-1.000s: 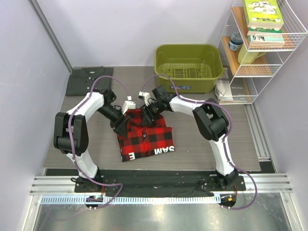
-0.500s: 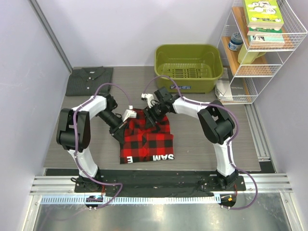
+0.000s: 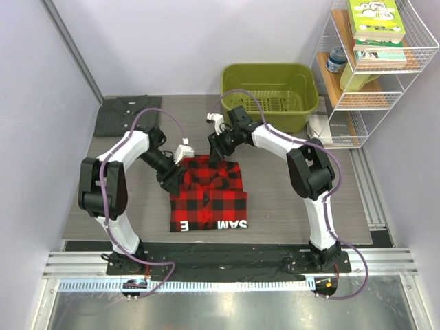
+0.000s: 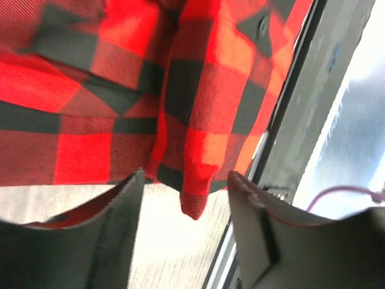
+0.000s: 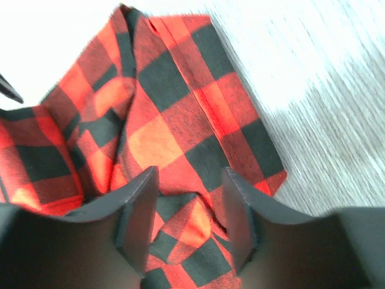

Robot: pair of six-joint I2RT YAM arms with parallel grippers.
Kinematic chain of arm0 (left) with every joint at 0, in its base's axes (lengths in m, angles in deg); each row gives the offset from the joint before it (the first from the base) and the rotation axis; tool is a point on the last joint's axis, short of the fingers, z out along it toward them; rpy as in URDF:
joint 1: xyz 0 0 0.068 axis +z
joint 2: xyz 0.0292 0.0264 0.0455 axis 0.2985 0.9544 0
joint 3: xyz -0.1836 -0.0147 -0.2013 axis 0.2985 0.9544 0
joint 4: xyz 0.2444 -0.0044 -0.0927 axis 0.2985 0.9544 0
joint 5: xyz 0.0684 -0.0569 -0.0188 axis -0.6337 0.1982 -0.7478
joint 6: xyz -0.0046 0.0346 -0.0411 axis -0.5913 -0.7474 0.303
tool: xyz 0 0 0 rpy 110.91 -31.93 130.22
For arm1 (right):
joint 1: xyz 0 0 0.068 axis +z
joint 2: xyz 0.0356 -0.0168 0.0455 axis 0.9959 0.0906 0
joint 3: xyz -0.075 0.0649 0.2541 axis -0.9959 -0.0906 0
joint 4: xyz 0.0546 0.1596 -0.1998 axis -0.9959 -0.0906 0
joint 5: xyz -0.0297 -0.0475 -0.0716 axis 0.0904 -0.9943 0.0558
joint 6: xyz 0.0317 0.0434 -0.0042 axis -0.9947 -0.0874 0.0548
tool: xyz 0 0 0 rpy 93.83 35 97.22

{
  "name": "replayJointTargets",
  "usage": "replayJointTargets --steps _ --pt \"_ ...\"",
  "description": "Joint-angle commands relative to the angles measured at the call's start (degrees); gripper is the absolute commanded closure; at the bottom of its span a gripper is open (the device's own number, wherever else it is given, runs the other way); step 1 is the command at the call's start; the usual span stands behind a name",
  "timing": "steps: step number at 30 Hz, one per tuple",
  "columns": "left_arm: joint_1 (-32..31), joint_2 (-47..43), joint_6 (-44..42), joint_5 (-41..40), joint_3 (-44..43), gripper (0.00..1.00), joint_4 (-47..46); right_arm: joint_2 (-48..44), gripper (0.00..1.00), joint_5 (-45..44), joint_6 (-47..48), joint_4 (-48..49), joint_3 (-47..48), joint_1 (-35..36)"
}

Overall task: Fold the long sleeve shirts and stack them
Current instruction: Fold the shirt

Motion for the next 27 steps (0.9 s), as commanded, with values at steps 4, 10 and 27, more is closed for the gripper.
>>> replayJointTargets --steps 4,10,27 --pt "-5.65 -5.13 6.29 3.62 -2.43 0.3 -11.72 3.58 0.57 5.49 2.24 0.44 6.77 -0.59" --pt "-9.7 -2.33 9.55 2.47 -2.6 0.29 -16.15 5.78 0.58 4.62 6.63 -2.27 9.85 -0.85" --pt "-10.06 -0.56 5.42 -1.75 2.68 0.37 -17.21 -1.16 0.6 -1.97 12.62 -8.26 -0.17 -7.0"
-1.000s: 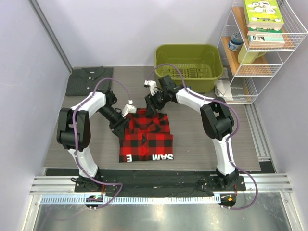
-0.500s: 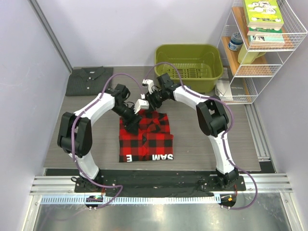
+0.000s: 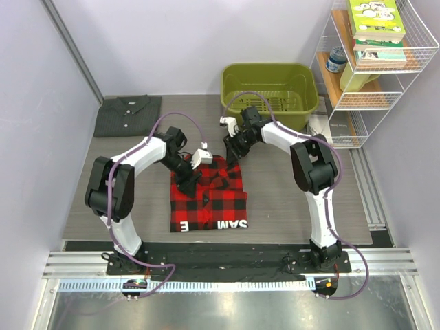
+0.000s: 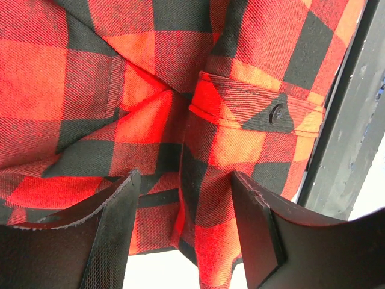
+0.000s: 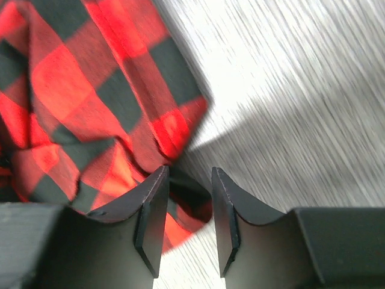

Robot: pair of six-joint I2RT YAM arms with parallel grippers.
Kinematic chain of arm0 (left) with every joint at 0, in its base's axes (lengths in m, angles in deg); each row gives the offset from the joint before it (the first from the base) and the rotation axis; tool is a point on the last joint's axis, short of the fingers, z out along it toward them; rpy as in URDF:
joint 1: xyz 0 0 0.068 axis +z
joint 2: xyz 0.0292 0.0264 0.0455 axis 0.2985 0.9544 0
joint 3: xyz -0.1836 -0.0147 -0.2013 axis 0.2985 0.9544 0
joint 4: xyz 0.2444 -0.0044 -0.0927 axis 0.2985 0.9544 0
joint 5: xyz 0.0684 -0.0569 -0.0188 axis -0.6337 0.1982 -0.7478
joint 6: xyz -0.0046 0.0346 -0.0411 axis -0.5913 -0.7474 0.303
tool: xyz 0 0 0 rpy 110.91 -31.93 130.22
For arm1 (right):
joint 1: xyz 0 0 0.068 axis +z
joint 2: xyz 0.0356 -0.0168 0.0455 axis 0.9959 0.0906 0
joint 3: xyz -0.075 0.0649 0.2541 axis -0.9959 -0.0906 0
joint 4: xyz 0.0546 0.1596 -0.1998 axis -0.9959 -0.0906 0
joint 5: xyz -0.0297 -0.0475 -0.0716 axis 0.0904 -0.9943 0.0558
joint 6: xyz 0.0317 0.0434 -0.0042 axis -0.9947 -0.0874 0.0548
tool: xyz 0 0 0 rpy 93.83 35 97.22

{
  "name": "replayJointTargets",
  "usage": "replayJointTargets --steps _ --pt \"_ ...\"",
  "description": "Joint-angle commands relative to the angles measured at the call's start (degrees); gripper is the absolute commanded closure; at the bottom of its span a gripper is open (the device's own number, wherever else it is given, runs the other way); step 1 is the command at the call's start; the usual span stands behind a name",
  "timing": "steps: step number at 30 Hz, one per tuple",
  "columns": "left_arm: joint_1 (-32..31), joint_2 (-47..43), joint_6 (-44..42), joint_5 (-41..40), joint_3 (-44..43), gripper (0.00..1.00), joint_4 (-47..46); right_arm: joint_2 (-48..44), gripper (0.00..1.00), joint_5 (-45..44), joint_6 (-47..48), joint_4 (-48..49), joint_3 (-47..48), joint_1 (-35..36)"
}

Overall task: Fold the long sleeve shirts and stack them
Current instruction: Fold the shirt

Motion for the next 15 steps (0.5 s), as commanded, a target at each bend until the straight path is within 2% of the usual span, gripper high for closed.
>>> replayJointTargets --steps 1,8,15 --pt "0.15 0.27 -1.72 -0.11 -0.21 0.37 -0.44 -4.29 0.6 -1.21 2.0 -1.16 -0.58 -1.47" --pt "0.15 0.62 -1.99 -0.2 0.14 0.38 -0.61 -4.99 0.61 -0.33 3.67 -4.67 -0.5 -3.32" --pt "0.24 0.27 -1.64 -1.08 0.84 0.38 -1.58 -3.5 0.61 5.29 2.7 -7.31 0.64 -3.94"
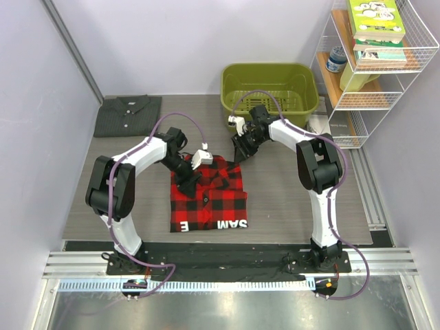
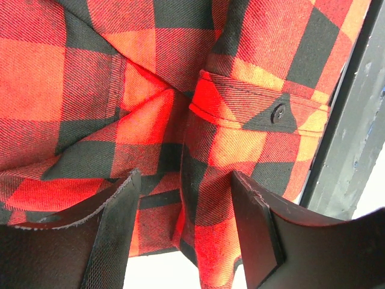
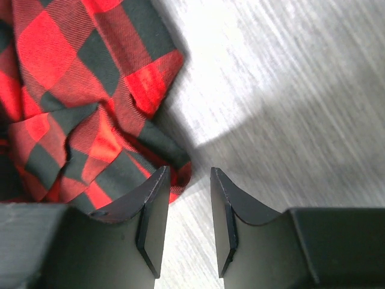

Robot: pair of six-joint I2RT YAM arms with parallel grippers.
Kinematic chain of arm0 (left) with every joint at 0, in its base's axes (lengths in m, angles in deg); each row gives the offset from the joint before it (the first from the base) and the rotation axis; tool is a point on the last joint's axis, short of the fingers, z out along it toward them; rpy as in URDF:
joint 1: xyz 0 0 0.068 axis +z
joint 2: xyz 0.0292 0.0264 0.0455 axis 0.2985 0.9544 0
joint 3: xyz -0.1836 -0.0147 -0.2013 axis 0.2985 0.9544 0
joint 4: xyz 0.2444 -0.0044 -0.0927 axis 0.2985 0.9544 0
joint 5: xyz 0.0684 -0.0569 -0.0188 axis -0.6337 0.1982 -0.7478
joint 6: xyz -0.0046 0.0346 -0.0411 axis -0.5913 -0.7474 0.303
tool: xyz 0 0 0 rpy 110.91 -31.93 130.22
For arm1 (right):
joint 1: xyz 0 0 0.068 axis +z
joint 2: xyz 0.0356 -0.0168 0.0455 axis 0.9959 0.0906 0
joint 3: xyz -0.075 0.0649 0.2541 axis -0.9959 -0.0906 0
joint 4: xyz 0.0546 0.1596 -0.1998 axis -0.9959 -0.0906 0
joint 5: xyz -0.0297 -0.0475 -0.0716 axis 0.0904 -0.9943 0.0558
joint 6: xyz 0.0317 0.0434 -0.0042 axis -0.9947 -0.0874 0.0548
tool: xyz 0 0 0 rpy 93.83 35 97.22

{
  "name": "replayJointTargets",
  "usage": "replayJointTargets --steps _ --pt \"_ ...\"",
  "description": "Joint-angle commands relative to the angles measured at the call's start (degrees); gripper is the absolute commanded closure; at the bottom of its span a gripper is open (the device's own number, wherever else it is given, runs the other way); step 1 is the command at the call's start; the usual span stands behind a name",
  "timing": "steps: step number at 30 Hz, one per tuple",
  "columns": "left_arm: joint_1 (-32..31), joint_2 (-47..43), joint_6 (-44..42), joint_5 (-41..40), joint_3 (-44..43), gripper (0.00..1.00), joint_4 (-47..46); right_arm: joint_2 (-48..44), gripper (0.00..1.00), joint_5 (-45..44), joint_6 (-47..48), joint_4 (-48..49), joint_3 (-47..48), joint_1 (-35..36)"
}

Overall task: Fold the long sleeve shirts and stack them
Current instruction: Fold the shirt

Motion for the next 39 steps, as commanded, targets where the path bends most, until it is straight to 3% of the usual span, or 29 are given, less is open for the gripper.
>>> replayJointTargets --steps 1,6,8,10,20,23,25,29,33,39 --pt "0.21 -0.39 -1.0 -0.68 1.0 0.38 -1.67 -2.25 0.63 5.16 0.23 -2.83 1.76 -0.09" --pt "0.3 -0.56 -0.83 -0.51 1.44 0.38 -1.41 -0.93 0.74 5.6 1.28 -5.9 2.2 -0.18" --pt "0.21 -0.47 -0.83 -0.51 1.44 0.38 -1.49 -0.84 0.91 6.13 1.46 -6.53 2.47 -0.09" --pt "0.21 -0.3 -0.74 -0.51 1.44 0.38 -1.67 -1.63 0.99 5.96 1.2 -6.44 2.47 -0.09" --pt "0.65 0.05 -0.3 -1.83 2.05 0.47 -1.93 -10.07 0.99 -6.16 -2.84 3.31 -5.88 -0.53" --pt "0.74 -1.17 -0.21 -1.91 2.05 0.49 -2.11 -9.11 0.97 -6.0 -1.35 1.13 -4.57 -0.1" --pt "0.74 -1.88 0.14 -1.65 1.96 0.46 -2.29 -8.76 0.78 -4.34 -1.96 0.07 -2.56 0.17" --pt "0.65 -3.37 2.76 -0.07 0.21 0.4 -2.81 -8.58 0.58 -1.96 -5.56 0.42 1.23 0.35" --pt "0.39 -2.33 5.32 1.95 -3.12 0.37 -3.78 -7.53 0.59 1.29 -8.02 1.9 3.69 0.96" --pt "-0.93 0.23 5.41 3.97 -4.98 0.34 -2.9 -1.64 0.7 8.05 -13.03 3.49 9.4 3.15"
